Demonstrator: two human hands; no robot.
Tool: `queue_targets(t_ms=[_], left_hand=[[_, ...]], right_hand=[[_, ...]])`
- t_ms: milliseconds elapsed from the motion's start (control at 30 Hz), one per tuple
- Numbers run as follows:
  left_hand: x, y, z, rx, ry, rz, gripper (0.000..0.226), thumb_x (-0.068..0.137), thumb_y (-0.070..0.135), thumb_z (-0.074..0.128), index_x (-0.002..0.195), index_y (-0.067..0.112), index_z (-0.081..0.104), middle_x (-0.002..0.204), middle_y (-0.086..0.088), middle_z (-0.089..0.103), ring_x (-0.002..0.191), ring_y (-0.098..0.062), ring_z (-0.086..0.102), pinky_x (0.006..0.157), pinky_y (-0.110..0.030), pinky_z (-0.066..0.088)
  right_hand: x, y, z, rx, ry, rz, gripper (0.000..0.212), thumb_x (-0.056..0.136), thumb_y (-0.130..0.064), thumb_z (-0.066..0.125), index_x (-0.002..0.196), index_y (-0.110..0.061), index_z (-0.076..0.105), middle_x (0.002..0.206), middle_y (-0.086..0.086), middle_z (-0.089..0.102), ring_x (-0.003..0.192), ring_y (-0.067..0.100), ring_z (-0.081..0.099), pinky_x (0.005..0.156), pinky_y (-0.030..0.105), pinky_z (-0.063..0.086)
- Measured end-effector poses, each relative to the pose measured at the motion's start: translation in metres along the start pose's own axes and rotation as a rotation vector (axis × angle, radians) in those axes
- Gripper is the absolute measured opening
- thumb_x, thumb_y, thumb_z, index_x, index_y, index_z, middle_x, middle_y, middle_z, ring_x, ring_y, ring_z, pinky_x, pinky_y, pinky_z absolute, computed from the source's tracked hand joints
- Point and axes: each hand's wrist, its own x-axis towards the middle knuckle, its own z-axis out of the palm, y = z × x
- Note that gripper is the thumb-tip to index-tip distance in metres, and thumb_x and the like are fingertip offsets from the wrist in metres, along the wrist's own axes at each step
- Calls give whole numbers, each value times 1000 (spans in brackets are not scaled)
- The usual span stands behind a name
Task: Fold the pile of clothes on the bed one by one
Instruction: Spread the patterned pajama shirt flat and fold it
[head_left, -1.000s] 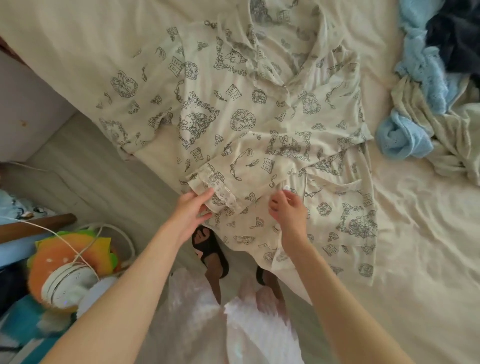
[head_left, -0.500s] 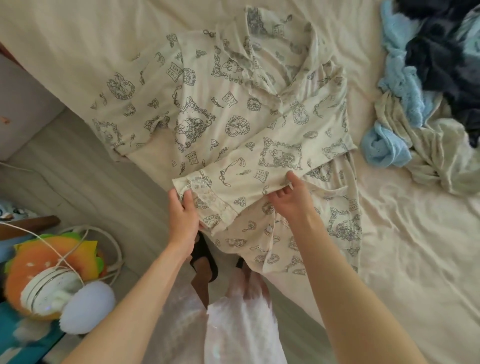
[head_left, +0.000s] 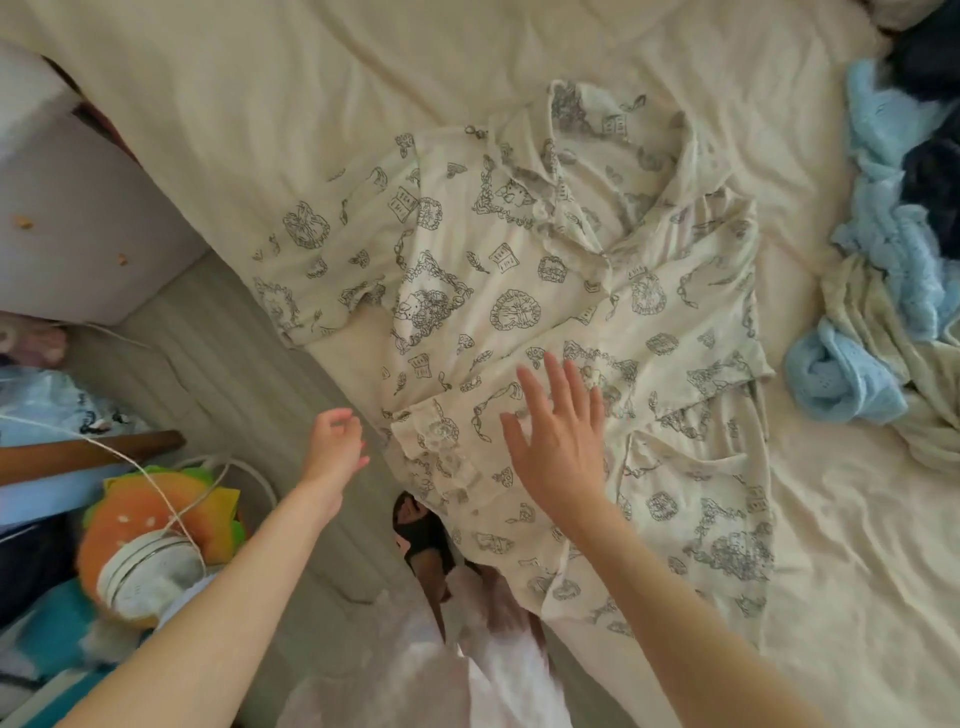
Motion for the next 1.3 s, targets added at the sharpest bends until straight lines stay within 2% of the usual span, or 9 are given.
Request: queue_targets(t_ms=[133,300,467,633,833,967,1067,1167,1300], left_hand=[[43,53,-8,107,183,255,39,99,10,41,138,11,39,141,-9,41,122,-21,44,104,-35,38],[95,125,-29,517,313,738,54,93,-3,39,144,4,26,152,-14,23,141,-25,20,114,-30,14],[124,152,-39,620,264,658,55,92,17,57,141,9,33,140,-17,39,131,-32,36,110,-42,28],[126,131,-64,827,234,541,34,94,26,52,122,7,58,124,-23,45,121,-38,39,102,-44,36],[82,125,-80,873,212,853,20,99,22,38,106,5,46,71,-6,53,77,-34,51,77,-45,43],[25,143,-81,888,252,995,20,98,26,44,106,9,50,80,-11,63,72,-35,58,56,-35,36],[-41,161,-32,554,21,932,22,96,24,49,112,11,57,90,-3,65,71,-15,57,59,-23,43],[-103,159,39,526,-492,900,40,98,27,46,135,13,47,121,-3,63,77,3,52,62,2,39],[-121,136,73,667,-584,915,45,99,24,43,143,21,35,147,2,39,128,-11,42,101,-21,27]], right_hand=[[36,-6,17,-145,-195,-90,66,96,-55,32,151,-34,1,158,1,-18,141,23,-24,113,53,-14],[53,3,43,-165,-278,-61,69,95,-57,29,149,-37,-10,148,-4,-33,138,22,-29,114,57,-10],[55,5,50,-182,-289,-51,69,96,-57,25,147,-37,-16,145,-5,-38,137,22,-33,112,56,-13],[58,0,44,-185,-336,-40,68,96,-56,24,147,-37,-18,144,-5,-38,136,23,-33,111,55,-14],[59,-7,26,-105,-368,-20,64,99,-45,35,150,-35,-2,158,-1,-20,144,23,-22,114,55,-9],[42,-18,2,115,-171,-4,55,100,-37,39,151,-29,18,160,-3,0,147,19,-4,118,49,-1],[13,-21,-22,605,-22,186,44,100,-31,45,142,-24,40,151,-5,33,139,14,31,108,33,32],[-22,-8,-40,1015,85,467,39,100,-32,43,137,-22,46,139,-2,51,122,12,50,101,33,42],[-55,27,-48,1072,108,697,40,100,-30,41,139,-19,43,139,5,49,122,19,49,105,43,41]])
